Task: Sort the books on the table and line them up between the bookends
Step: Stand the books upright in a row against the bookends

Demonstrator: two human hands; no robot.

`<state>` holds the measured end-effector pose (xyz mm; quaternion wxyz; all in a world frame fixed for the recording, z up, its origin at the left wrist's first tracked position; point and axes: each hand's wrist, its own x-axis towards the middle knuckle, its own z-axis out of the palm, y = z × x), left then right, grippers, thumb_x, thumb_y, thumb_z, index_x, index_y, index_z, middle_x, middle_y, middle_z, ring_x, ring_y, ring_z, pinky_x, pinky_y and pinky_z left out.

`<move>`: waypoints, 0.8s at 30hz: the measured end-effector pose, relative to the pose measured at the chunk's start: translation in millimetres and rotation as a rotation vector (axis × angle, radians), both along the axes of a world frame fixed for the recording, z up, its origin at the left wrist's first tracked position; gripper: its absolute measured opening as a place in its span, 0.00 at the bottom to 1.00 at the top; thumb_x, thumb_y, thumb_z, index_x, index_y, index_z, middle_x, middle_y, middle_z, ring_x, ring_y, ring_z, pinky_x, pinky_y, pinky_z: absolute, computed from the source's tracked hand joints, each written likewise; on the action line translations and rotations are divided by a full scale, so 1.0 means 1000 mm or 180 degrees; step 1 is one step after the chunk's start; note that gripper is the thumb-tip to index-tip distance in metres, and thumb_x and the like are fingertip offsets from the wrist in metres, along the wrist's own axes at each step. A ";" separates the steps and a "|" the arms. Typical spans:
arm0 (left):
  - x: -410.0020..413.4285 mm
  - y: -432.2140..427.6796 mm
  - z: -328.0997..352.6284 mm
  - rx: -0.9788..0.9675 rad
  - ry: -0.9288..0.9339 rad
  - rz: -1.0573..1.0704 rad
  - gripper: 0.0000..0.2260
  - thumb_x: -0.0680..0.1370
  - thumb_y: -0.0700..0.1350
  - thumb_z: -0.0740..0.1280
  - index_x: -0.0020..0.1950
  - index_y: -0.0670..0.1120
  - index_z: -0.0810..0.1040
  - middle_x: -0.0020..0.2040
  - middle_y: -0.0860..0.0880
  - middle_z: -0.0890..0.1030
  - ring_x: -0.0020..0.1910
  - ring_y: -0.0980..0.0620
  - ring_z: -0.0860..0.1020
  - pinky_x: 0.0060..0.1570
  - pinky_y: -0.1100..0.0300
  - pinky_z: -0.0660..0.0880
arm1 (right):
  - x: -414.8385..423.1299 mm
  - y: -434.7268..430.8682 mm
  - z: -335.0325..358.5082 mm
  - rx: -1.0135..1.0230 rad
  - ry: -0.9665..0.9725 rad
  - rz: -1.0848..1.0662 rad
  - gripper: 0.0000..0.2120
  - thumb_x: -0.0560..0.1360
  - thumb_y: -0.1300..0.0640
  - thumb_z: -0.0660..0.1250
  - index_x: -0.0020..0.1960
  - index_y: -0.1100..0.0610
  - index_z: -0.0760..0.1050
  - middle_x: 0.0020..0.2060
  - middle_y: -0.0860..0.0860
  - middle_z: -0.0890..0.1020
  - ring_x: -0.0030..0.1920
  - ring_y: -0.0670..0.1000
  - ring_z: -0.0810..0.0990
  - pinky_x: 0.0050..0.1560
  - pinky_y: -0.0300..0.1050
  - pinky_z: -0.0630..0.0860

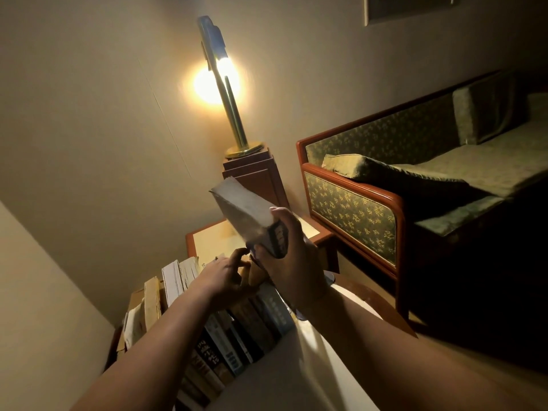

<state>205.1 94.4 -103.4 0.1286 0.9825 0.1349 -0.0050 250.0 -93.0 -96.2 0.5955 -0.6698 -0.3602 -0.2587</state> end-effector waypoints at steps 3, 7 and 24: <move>0.003 0.004 0.003 -0.0011 0.0219 0.0027 0.43 0.67 0.61 0.75 0.76 0.62 0.54 0.68 0.50 0.74 0.62 0.48 0.75 0.62 0.51 0.76 | 0.014 -0.003 -0.008 0.0051 0.0265 -0.0029 0.36 0.72 0.53 0.76 0.71 0.44 0.57 0.65 0.55 0.77 0.60 0.48 0.76 0.45 0.16 0.65; 0.010 0.007 0.001 0.0165 0.0329 -0.0018 0.44 0.69 0.59 0.74 0.78 0.61 0.51 0.69 0.48 0.74 0.65 0.46 0.72 0.65 0.51 0.72 | 0.019 -0.008 -0.042 -0.0204 0.0587 -0.0054 0.34 0.74 0.47 0.72 0.73 0.45 0.59 0.63 0.53 0.79 0.60 0.52 0.80 0.50 0.33 0.77; 0.013 0.010 -0.001 0.0269 0.0340 -0.0192 0.38 0.70 0.65 0.71 0.74 0.62 0.57 0.69 0.48 0.73 0.68 0.45 0.70 0.66 0.47 0.71 | -0.007 -0.022 -0.150 -0.0491 0.1174 -0.0058 0.35 0.75 0.34 0.63 0.76 0.47 0.57 0.64 0.38 0.72 0.60 0.40 0.76 0.56 0.32 0.75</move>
